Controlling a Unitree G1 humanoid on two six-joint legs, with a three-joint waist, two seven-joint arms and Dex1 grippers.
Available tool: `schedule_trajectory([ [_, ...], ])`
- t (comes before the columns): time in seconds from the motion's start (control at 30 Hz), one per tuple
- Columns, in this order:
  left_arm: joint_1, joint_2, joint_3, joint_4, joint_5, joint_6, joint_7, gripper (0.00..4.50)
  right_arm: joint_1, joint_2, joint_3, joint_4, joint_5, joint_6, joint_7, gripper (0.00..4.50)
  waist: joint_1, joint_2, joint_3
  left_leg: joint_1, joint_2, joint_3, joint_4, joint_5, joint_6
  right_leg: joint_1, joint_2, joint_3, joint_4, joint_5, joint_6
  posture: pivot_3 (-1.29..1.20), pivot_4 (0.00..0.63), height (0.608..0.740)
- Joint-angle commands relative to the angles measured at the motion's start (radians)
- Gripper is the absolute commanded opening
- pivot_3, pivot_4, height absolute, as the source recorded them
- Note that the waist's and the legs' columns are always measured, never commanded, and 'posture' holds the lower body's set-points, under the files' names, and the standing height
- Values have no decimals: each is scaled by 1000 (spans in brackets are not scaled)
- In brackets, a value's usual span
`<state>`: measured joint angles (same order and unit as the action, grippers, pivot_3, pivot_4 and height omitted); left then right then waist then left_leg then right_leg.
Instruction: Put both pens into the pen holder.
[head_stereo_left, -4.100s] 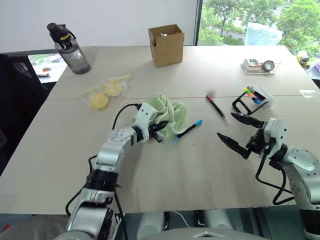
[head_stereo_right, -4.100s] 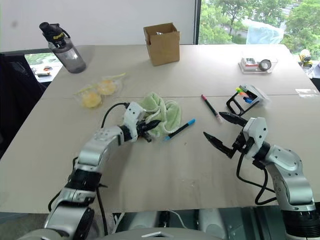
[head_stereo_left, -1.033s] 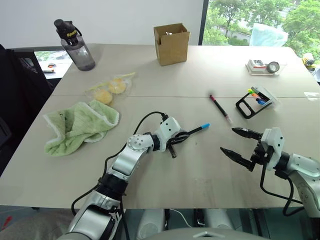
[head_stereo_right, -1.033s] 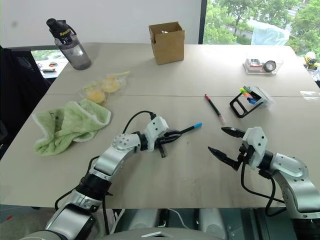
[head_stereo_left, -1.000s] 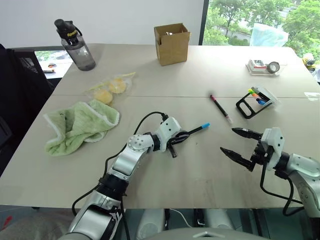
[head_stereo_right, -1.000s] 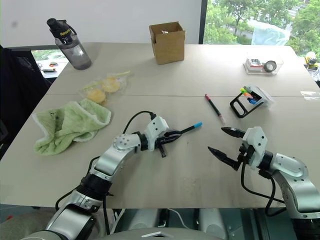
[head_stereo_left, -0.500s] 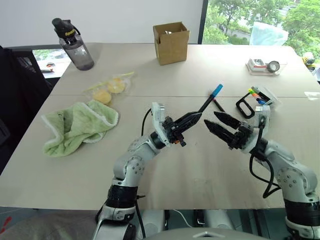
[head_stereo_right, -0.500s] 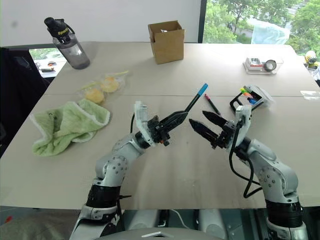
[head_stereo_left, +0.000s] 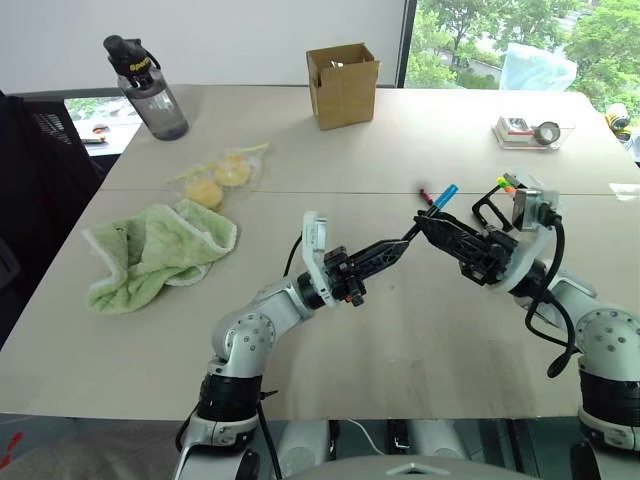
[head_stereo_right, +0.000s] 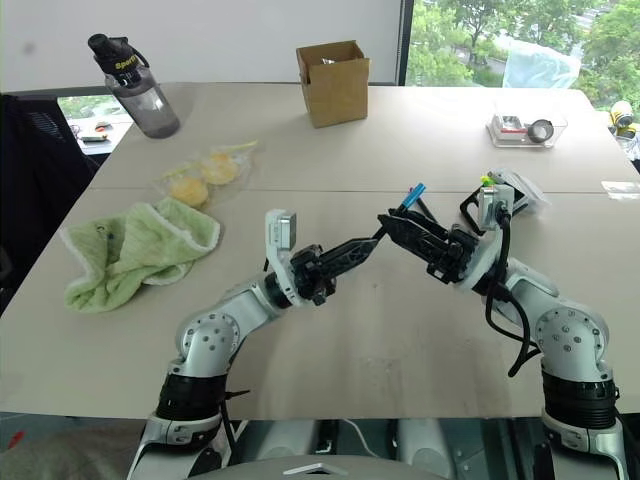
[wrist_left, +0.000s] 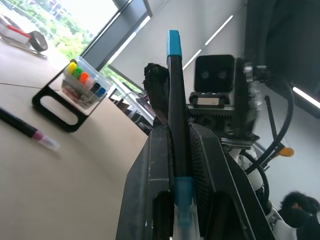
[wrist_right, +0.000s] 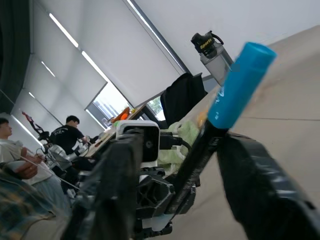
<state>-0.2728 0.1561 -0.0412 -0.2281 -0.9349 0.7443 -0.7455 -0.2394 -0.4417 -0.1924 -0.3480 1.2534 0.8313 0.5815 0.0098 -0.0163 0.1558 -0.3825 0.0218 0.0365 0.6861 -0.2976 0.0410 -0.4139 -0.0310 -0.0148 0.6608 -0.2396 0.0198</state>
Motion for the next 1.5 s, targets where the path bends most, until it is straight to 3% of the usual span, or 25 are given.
schedule_trajectory([
  [0.03, 5, 13, -18, -2, 34, -4, 9, 0, -13, 7, 5, -55, 29, -8, 30, 604, -1, 0, 0, 0, 0, 0, 0, 0, 0, 0, 0, 0, 0, 0, 0, 0, 150, 736],
  [0.1, 10, 18, -22, -4, 26, -1, -1, 0, -14, 10, 7, -57, 27, -11, 29, 43, 0, 0, 0, 0, 0, 0, 0, 0, 0, 0, 1, 0, 0, 0, 0, 0, 150, 736],
  [0.2, 7, 13, 7, -3, -25, 3, -24, 0, -14, 10, 8, -58, 24, -10, 30, 41, 1, 0, 0, 0, 0, 0, 0, 0, 0, 0, 0, 0, 0, 0, 0, 0, 150, 736],
  [0.23, 4, 15, 10, -3, -30, 2, -33, 1016, -15, 7, 8, -57, 24, -9, 31, 41, 1, 0, 0, 0, 0, 0, 0, 0, 0, 0, 0, 0, -1, 0, 0, 0, 150, 736],
  [0.33, -2, 31, 5, -7, -3, -11, -44, 2290, -10, -3, 6, -60, 4, -20, 43, 41, 1, 0, 0, 0, 0, 0, 0, 0, 0, 0, 0, 0, 0, 0, 0, 0, 150, 736],
  [0.47, -5, 48, -6, -23, 112, -82, 14, 4361, -9, -36, -13, -69, -63, -57, 43, 41, 2, 0, 0, 0, 0, 0, 0, 0, 0, 0, 0, 0, -1, 0, 0, 0, 150, 736],
  [0.6, -15, 101, -8, -106, 236, -163, 62, 4441, -27, -145, -70, -110, -194, -134, 57, 41, 3, 0, 1, -1, 0, 0, 0, 0, 0, -1, 0, 0, -1, 0, 0, 0, 150, 736],
  [0.67, -46, 146, -13, -152, 311, -191, 93, 4441, -70, -248, -81, -94, -348, -230, 97, 41, 3, 1, 2, -1, 0, 0, -1, 0, 0, -1, 0, 0, -1, 0, 0, 0, 150, 736],
  [0.8, -156, 259, -77, -164, 484, -215, 108, 4441, -200, -410, -31, 33, -627, -454, 206, 41, 3, 2, 4, -1, -1, 1, -1, 0, 0, -1, 0, 0, -2, 0, 0, 0, 150, 736],
  [0.97, -211, 286, -131, -188, 551, -205, 117, 4441, -300, -524, 70, 223, -925, -761, 329, 41, 2, 1, 5, -1, 0, 2, -2, 0, 0, -1, 1, 1, -4, 0, 0, 0, 150, 736],
  [1.17, -205, 229, -163, -194, 562, -226, 124, 4441, -342, -546, 100, 317, -993, -806, 393, 41, 4, 2, 7, -3, 0, 3, -2, 1, -3, -2, -5, 2, -5, -1, 2, 0, 150, 736],
  [1.5, -148, 185, -142, -225, 447, -202, 61, 4441, -313, -581, 90, 318, -1064, -741, 406, 41, 4, 2, 7, -2, 0, 3, -1, 1, -2, -2, -6, 2, -3, -1, 2, 0, 150, 736],
])
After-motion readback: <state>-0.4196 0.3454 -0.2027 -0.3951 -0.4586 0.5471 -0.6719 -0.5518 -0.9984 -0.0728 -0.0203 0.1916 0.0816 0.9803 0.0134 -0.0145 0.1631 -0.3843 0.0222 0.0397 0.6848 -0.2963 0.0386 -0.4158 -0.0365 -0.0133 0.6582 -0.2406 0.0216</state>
